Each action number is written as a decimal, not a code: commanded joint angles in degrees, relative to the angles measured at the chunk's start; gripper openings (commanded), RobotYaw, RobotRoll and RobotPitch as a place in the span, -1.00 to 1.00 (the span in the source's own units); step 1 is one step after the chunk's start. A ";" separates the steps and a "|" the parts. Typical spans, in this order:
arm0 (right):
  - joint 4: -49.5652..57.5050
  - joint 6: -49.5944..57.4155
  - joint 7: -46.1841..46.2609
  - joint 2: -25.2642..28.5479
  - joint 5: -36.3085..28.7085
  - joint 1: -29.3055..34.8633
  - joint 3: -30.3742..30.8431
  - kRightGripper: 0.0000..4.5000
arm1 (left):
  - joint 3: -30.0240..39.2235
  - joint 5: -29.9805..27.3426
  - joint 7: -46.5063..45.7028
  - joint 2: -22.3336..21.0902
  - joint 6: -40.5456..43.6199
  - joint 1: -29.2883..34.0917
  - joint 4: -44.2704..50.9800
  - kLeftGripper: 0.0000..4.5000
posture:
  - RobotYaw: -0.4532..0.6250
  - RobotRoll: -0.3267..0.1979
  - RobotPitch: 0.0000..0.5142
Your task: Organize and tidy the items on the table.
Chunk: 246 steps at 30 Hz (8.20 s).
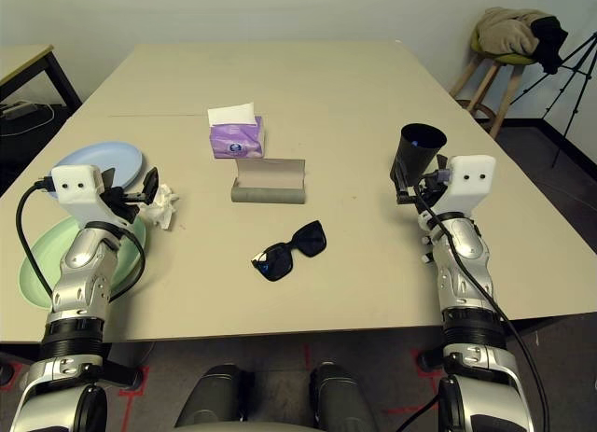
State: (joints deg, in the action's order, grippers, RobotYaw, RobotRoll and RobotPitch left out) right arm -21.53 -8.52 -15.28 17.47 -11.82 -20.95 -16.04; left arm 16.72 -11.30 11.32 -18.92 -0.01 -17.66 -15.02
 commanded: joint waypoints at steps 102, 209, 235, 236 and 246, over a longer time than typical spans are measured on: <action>5.99 3.86 -60.68 10.39 -10.71 -0.93 16.61 0.99 | 5.83 -7.31 0.79 -14.13 44.57 -4.67 11.97 1.00 | 0.27 0.25 -0.76; 10.34 8.81 -55.22 9.15 -11.25 -3.60 18.02 1.00 | 24.23 -12.06 3.33 -22.30 83.40 -15.74 9.35 -0.99 | 0.28 0.25 -0.80; 12.66 11.19 -51.58 7.59 -12.41 -2.19 17.44 1.00 | 26.55 -3.18 -36.64 -11.71 35.14 -41.25 -28.11 -0.99 | 0.24 0.25 -0.82; 12.81 11.21 -51.52 7.57 -12.43 -2.03 17.42 1.00 | 26.38 -3.25 -37.97 -11.56 32.61 -41.87 -29.82 -0.99 | 0.24 0.25 -0.82; 13.59 11.22 -50.93 7.71 -12.55 -1.14 16.99 1.00 | 23.93 -4.25 -44.17 -12.14 21.35 -44.17 -40.44 -0.99 | 0.20 0.25 -0.82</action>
State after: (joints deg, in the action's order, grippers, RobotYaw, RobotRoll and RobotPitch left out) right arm -9.06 2.59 -66.48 24.79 -23.95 -22.78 1.54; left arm 41.49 -15.29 -32.01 -30.57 22.68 -60.48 -54.19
